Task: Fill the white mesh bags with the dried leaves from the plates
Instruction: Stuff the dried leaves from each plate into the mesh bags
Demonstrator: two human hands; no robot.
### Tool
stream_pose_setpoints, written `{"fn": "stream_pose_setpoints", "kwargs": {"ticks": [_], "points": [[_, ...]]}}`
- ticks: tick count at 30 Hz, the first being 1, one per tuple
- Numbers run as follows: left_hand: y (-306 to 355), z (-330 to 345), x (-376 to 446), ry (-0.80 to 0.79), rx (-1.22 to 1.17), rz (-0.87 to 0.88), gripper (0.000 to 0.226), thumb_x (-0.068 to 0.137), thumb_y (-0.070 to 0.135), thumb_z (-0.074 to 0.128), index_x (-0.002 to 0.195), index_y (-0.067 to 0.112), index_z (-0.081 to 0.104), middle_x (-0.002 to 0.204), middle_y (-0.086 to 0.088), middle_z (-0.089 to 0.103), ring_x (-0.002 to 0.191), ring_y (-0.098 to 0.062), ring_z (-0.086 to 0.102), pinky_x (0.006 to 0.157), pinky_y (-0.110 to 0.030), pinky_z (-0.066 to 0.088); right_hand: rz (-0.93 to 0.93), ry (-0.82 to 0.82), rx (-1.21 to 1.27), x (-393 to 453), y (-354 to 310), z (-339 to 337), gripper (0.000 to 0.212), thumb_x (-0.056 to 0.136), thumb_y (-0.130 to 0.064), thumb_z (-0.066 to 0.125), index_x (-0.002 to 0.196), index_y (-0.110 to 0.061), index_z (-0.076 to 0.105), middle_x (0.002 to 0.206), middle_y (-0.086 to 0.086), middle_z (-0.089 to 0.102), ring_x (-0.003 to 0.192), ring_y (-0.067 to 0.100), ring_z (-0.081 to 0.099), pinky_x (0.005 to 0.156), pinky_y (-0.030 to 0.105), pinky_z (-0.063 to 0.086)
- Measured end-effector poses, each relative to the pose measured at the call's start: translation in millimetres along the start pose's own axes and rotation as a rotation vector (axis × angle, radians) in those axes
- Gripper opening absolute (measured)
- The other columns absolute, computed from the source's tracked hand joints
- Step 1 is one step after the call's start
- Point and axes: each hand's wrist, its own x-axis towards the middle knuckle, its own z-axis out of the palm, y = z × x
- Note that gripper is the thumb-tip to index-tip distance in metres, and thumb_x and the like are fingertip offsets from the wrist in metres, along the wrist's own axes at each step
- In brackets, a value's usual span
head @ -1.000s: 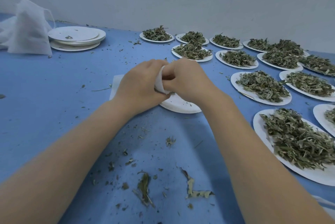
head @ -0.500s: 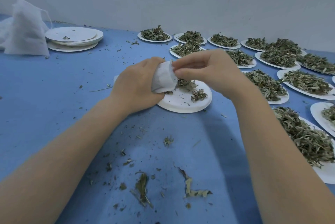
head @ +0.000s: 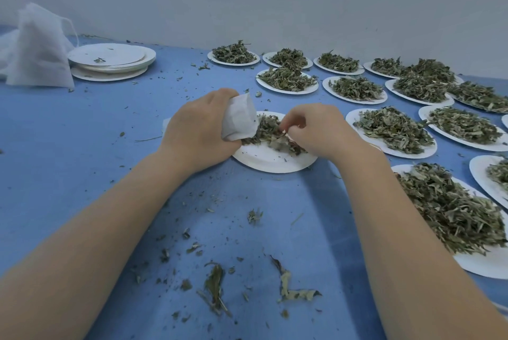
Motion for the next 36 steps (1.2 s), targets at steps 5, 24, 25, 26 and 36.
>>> {"fn": "stream_pose_setpoints", "kwargs": {"ticks": [5, 24, 25, 26, 36], "points": [[-1.1, 0.2, -0.4, -0.005, 0.002, -0.006, 0.059, 0.069, 0.021, 0.071, 0.123, 0.012, 0.049, 0.110, -0.009, 0.060, 0.093, -0.032, 0.055, 0.071, -0.027, 0.031, -0.087, -0.118, 0.012, -3.5, -7.6, 4.8, 0.036, 0.087, -0.011, 0.045, 0.098, -0.044, 0.057, 0.108, -0.009, 0.054, 0.092, 0.012, 0.053, 0.061, 0.018, 0.035], [-1.8, -0.1, -1.2, -0.019, 0.007, 0.002, 0.055, 0.071, 0.019, 0.069, 0.122, 0.012, 0.050, 0.111, -0.008, 0.059, 0.092, -0.034, 0.055, 0.070, -0.028, 0.033, -0.001, -0.228, -0.039, -9.7, -6.9, -16.5, 0.028, 0.079, -0.040, 0.065, 0.106, -0.045, 0.058, 0.111, -0.002, 0.045, 0.085, 0.006, 0.052, 0.063, 0.020, 0.038], [-1.8, -0.1, -1.2, -0.017, 0.009, 0.001, 0.055, 0.071, 0.019, 0.068, 0.122, 0.012, 0.050, 0.111, -0.008, 0.059, 0.091, -0.033, 0.055, 0.070, -0.028, 0.033, 0.023, -0.245, -0.085, -9.3, -8.1, -15.9, 0.037, 0.078, -0.045, 0.066, 0.112, -0.046, 0.054, 0.112, -0.001, 0.045, 0.088, 0.011, 0.054, 0.063, 0.022, 0.038], [-1.6, -0.2, -1.3, -0.015, 0.010, 0.000, 0.055, 0.070, 0.019, 0.068, 0.122, 0.012, 0.050, 0.111, -0.008, 0.060, 0.091, -0.033, 0.055, 0.070, -0.028, 0.033, 0.039, -0.258, -0.131, -8.6, -9.8, -13.5, 0.048, 0.076, -0.049, 0.067, 0.120, -0.045, 0.049, 0.113, 0.000, 0.046, 0.091, 0.016, 0.053, 0.062, 0.025, 0.038], [-2.6, 0.9, -1.1, -0.016, 0.028, 0.008, 0.056, 0.069, 0.021, 0.068, 0.121, 0.013, 0.050, 0.110, -0.008, 0.060, 0.091, -0.034, 0.056, 0.070, -0.028, 0.034, 0.014, -0.105, 0.014, -4.2, -14.4, 6.8, 0.020, 0.086, -0.019, 0.063, 0.105, -0.024, 0.064, 0.085, -0.006, 0.059, 0.056, 0.008, 0.062, 0.058, 0.016, 0.050]]}}
